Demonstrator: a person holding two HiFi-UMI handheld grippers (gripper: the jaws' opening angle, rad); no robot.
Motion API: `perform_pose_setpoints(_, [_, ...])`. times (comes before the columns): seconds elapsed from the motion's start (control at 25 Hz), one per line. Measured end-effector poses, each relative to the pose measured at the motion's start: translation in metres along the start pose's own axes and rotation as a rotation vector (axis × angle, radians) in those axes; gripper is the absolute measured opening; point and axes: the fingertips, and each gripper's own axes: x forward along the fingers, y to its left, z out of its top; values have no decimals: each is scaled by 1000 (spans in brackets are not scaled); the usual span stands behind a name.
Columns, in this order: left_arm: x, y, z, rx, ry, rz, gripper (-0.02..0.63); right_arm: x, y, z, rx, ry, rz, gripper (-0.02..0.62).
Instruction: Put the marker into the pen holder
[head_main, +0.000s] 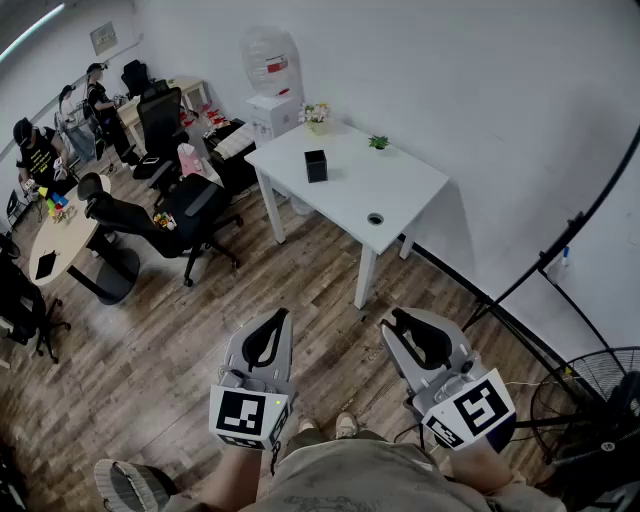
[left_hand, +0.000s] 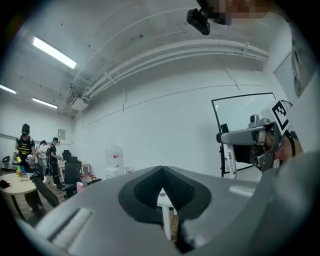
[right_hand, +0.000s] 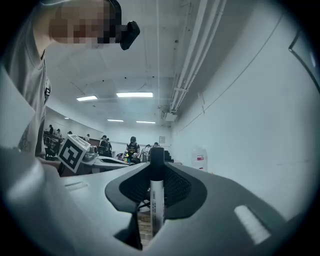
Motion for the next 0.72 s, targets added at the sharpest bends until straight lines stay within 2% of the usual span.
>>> perform_pose_setpoints(0.28, [-1,-4,-4,5,3,-1,1,-5,-9,4,72,-41,-24,101])
perform_pose_setpoints(0.72, [5,-14,0,16,4,-28,1,-8,-13,-1,78,-34,-28,101])
